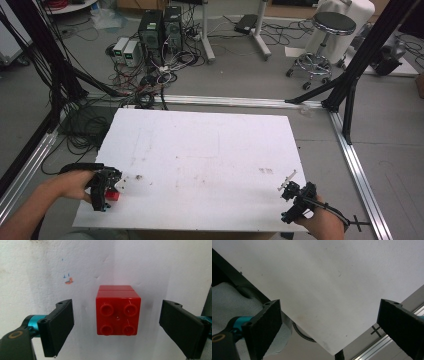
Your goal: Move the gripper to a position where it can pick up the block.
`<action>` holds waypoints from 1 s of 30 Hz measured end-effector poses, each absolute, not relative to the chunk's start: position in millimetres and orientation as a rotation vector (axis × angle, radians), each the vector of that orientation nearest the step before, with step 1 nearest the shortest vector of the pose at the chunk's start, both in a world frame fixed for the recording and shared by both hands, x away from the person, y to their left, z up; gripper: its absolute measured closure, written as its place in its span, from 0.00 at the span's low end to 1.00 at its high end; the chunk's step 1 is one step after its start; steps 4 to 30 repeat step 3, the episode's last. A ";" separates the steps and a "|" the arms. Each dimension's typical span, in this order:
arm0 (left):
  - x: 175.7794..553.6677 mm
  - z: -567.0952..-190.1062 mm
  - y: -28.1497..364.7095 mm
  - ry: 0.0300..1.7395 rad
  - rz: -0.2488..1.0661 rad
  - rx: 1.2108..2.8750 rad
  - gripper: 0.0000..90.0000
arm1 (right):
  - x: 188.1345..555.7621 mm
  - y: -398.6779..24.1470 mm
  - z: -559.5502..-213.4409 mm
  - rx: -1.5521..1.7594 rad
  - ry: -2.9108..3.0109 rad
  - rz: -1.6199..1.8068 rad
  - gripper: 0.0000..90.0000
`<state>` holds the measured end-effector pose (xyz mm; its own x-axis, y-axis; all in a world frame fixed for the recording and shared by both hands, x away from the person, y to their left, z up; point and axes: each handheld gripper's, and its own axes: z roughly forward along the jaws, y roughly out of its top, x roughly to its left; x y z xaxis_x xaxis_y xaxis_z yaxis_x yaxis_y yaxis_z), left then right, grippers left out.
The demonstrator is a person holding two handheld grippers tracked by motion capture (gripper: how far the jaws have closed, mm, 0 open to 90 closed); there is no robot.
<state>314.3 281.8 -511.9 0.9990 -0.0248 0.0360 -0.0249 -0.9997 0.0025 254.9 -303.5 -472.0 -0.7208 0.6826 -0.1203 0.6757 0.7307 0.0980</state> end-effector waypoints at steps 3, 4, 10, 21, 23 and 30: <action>314.3 -512.3 281.9 -0.052 0.053 3.140 0.15 | 254.9 -303.3 -471.8 1.099 2.785 0.072 0.06; 314.3 -512.3 281.9 -0.052 0.053 3.140 0.15 | 254.9 -303.3 -471.8 1.099 2.785 0.072 0.06; 314.3 -512.3 281.9 -0.052 0.053 3.140 0.15 | 254.9 -303.3 -471.8 1.099 2.785 0.072 0.06; 314.3 -512.3 281.9 -0.052 0.053 3.140 0.15 | 254.9 -303.3 -471.8 1.099 2.785 0.072 0.06; 314.3 -512.3 281.9 -0.052 0.053 3.140 0.15 | 254.9 -303.3 -471.8 1.099 2.785 0.072 0.06; 314.3 -512.3 281.9 -0.052 0.053 3.140 0.15 | 254.9 -303.3 -471.8 1.099 2.785 0.072 0.06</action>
